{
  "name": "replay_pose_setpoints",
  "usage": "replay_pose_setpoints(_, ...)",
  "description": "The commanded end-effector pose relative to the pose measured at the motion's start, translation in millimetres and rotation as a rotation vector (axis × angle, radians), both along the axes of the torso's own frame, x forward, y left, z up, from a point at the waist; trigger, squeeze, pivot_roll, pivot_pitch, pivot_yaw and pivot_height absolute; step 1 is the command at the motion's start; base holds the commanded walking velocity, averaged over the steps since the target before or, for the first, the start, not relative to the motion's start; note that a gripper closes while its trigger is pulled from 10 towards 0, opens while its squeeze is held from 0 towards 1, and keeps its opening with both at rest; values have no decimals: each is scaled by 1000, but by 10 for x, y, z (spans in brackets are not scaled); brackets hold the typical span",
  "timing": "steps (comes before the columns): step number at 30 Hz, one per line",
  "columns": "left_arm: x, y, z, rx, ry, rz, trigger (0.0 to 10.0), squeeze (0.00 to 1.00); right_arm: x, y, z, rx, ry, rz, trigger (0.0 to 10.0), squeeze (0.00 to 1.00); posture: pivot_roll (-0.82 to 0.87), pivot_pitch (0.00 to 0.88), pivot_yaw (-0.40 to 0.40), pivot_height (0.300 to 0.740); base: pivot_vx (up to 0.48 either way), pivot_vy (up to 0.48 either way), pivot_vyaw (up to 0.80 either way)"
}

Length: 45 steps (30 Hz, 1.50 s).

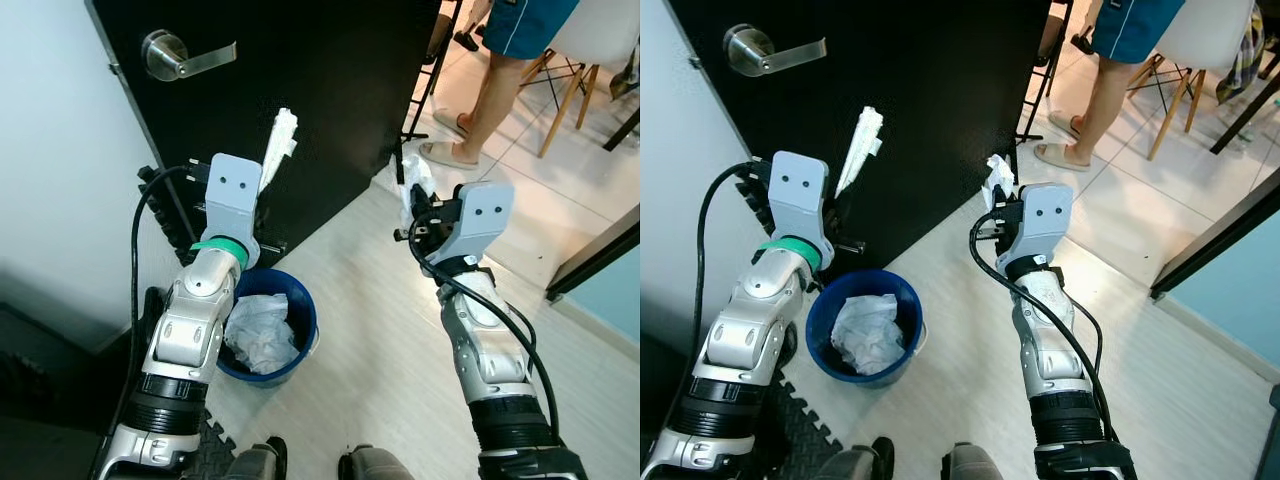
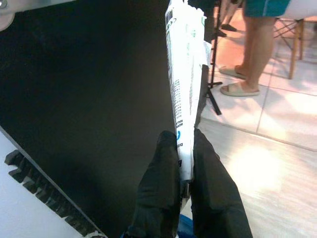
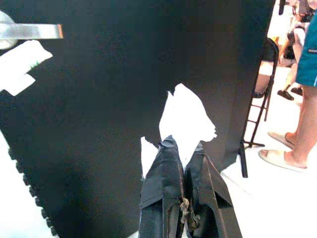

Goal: Clean up the room

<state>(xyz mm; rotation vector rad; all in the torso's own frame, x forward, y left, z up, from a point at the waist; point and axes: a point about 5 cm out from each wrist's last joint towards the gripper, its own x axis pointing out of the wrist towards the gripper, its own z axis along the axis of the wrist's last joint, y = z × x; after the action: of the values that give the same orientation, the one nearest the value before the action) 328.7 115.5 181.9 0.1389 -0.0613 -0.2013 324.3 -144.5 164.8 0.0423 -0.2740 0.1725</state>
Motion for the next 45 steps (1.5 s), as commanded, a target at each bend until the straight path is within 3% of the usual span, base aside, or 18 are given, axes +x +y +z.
replay_pose_setpoints(1, -11, -2, -103, 13, 50, -22, 10000, 0, -16, -10, -62, -15, 21, -7, 10000, 0, -61, 59, 40, 737, 0, 0, 0)
replay_pose_setpoints(5, -3, 37, -146, 7, 93, -33, 10000, 0, -22, -5, -67, -29, 21, -6, 10000, 0, -61, 60, 40, 737, 0, 0, 0)
replay_pose_setpoints(7, 13, 183, -317, 16, 190, -43, 10000, 0, -29, -2, -98, -57, 26, -2, 10000, 0, -60, 76, 39, 737, 0, 0, 0)
replay_pose_setpoints(13, -5, 415, -585, 45, 311, -43, 10000, 0, -23, -18, -114, -78, 27, 3, 10000, 0, -61, 114, 33, 737, 0, 0, 0)
replay_pose_setpoints(15, -58, 592, -793, 141, 383, -41, 10000, 0, 6, -12, -106, -91, 23, 5, 10000, 0, -59, 166, 31, 737, 0, 0, 0)
replay_pose_setpoints(16, -58, 592, -793, 141, 383, -41, 10000, 0, 6, -12, -106, -91, 23, 5, 10000, 0, -59, 166, 31, 737, 0, 0, 0)
replay_pose_setpoints(18, -79, 754, -927, 212, 434, -20, 10000, 0, 50, 53, -68, -102, 12, 17, 10000, 0, -58, 214, 31, 737, 0, 0, 0)
replay_pose_setpoints(24, -35, 781, -908, 210, 428, -66, 10000, 0, 66, 138, 33, -105, -25, 30, 10000, 0, -72, 268, 31, 737, 0, 0, 0)
replay_pose_setpoints(26, 116, 767, -784, 221, 382, -82, 10000, 0, 77, 158, 128, -89, -55, 26, 10000, 0, -80, 296, 30, 737, 0, 0, 0)
replay_pose_setpoints(27, 116, 767, -784, 221, 382, -82, 10000, 0, 77, 158, 128, -89, -55, 26, 10000, 0, -80, 296, 30, 737, 0, 0, 0)
replay_pose_setpoints(29, 300, 762, -601, 238, 327, -64, 10000, 0, 80, 151, 199, -78, -75, 21, 10000, 0, -90, 320, 27, 737, 0, 0, 0)
replay_pose_setpoints(33, 360, 769, -539, 261, 309, -48, 10000, 0, 78, 148, 221, -76, -81, 21, 10000, 0, -92, 323, 27, 737, 0, 0, 0)
replay_pose_setpoints(34, 424, 798, -479, 283, 289, -21, 10000, 1000, 73, 145, 243, -75, -88, 21, 10000, 0, -102, 333, 27, 737, 0, 0, 0)
replay_pose_setpoints(39, 490, 847, -400, 233, 302, -20, 10000, 1000, 69, 125, 272, -74, -98, 19, 10000, 0, -103, 329, 29, 737, 0, 0, 0)
replay_pose_setpoints(40, 486, 849, -402, 229, 299, -22, 10000, 824, 74, 120, 268, -74, -97, 18, 10000, 0, -96, 323, 27, 737, 0, 0, 0)
replay_pose_setpoints(41, 475, 865, -398, 232, 290, -12, 10000, 0, 79, 121, 257, -75, -94, 18, 10000, 0, -91, 316, 26, 737, 0, 0, 0)
replay_pose_setpoints(45, 446, 892, -387, 201, 257, -4, 10000, 0, 96, 169, 221, -75, -78, 39, 10000, 0, -75, 300, 17, 737, 0, 0, 0)
